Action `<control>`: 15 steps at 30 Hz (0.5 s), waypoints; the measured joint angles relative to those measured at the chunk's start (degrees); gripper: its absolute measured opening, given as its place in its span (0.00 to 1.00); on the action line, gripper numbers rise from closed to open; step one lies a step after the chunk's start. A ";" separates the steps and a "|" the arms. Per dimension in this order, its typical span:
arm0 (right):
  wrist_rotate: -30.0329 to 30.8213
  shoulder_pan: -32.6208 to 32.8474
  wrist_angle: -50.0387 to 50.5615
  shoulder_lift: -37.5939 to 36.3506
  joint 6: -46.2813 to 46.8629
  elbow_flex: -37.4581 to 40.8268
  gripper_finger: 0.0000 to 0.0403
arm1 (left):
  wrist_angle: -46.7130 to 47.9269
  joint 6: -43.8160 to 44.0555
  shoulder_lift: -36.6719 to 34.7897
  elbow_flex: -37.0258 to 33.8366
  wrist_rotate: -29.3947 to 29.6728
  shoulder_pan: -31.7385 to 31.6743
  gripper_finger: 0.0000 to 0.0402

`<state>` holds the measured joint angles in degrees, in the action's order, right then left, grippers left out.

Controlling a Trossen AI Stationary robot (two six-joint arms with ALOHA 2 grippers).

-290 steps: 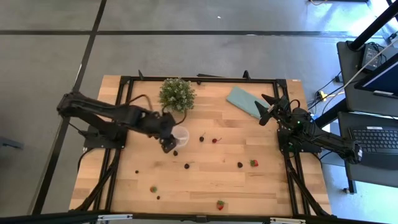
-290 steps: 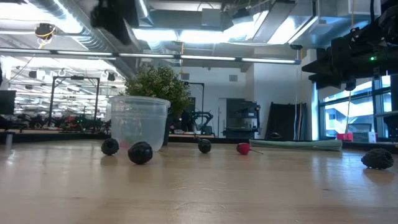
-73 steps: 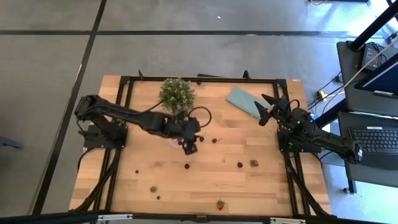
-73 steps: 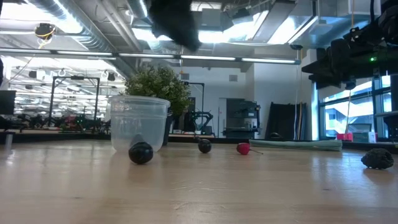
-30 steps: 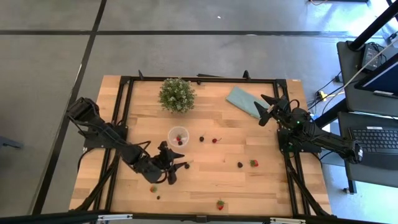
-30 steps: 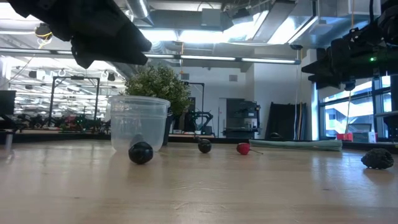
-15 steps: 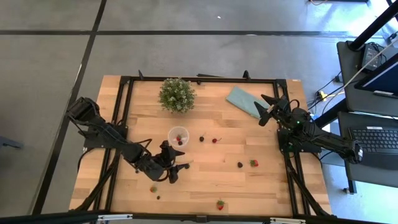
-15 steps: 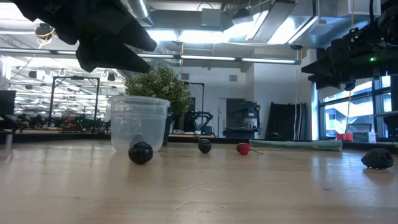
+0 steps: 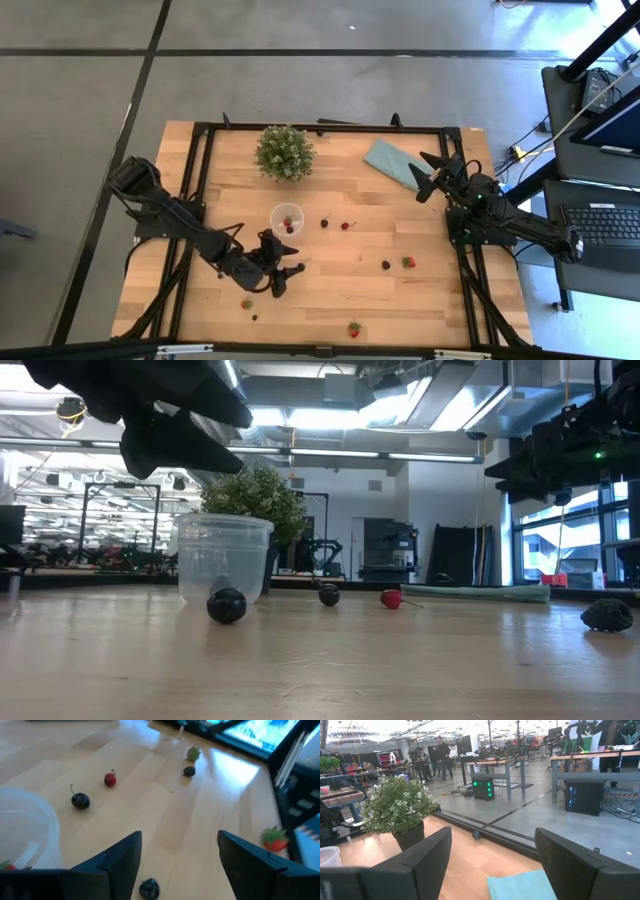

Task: Pick and placing Produce into tupperware
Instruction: Put the black cherry into the transparent container

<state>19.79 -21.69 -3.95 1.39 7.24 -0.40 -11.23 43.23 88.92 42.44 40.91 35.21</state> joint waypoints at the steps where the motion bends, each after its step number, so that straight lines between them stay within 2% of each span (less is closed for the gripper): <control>1: 0.00 0.00 0.00 0.00 -0.01 0.00 0.71 | 0.14 -1.35 0.48 0.00 0.03 0.18 0.62; 5: 0.00 0.00 0.02 0.00 -0.01 0.00 0.71 | -0.59 -5.03 3.50 -0.01 0.45 1.03 0.60; 12: 0.00 0.00 0.02 0.00 -0.06 0.00 0.71 | -9.70 -7.33 11.05 -0.02 5.86 2.41 0.55; 15: 0.00 0.00 0.00 0.00 -0.10 0.00 0.71 | -12.03 -6.20 13.62 -0.02 6.25 2.51 0.53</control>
<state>19.79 -21.69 -3.95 1.39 7.14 -0.40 -23.26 37.03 102.54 42.41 47.16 37.71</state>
